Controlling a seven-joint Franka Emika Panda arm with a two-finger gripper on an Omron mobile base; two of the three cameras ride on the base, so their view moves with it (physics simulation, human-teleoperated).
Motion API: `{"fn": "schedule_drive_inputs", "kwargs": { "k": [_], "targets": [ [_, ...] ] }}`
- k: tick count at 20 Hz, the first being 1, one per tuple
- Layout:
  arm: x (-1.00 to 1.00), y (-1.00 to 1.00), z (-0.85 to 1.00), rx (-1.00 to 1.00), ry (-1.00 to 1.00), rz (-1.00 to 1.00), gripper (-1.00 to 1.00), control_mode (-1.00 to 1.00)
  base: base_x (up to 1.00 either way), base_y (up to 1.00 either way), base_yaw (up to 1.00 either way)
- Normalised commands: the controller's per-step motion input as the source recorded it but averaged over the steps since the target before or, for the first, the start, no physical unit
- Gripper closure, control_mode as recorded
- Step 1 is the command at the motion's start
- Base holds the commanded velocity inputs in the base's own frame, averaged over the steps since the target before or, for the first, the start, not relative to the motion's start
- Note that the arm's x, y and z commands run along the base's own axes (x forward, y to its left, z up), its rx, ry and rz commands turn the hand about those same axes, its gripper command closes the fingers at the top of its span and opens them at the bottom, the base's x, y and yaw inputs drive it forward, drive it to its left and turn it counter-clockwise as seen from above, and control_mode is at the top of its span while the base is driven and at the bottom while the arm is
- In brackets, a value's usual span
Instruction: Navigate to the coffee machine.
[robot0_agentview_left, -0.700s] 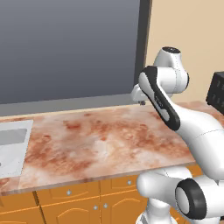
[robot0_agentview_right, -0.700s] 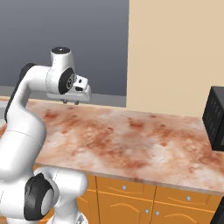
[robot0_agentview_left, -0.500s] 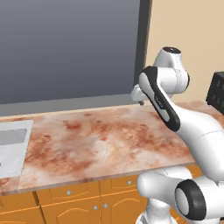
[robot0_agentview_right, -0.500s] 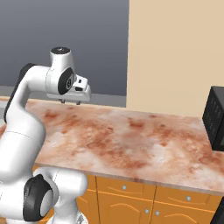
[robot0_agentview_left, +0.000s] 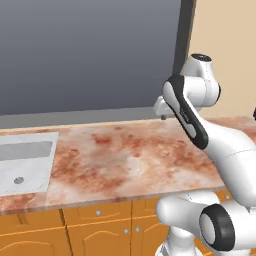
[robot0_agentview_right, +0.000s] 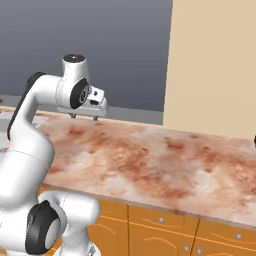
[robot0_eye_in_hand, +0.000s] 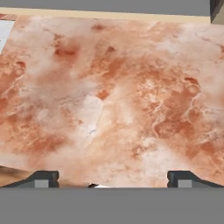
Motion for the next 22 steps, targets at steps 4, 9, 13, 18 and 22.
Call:
{"fn": "schedule_drive_inputs", "kwargs": {
  "k": [4,9,13,18,22],
  "targets": [
    [0.0,0.0,0.0,0.0,0.0,0.0,-1.0,1.0,-0.14,1.0,0.63],
    [0.0,0.0,0.0,0.0,0.0,0.0,-1.0,1.0,-0.28,1.0,0.56],
    [0.0,0.0,0.0,0.0,0.0,0.0,-1.0,1.0,-0.8,1.0,0.28],
    [0.0,0.0,0.0,0.0,0.0,0.0,-1.0,1.0,-0.55,0.99,0.46],
    [0.0,0.0,0.0,0.0,0.0,0.0,-1.0,1.0,-0.06,0.78,0.76]
  ]
}}
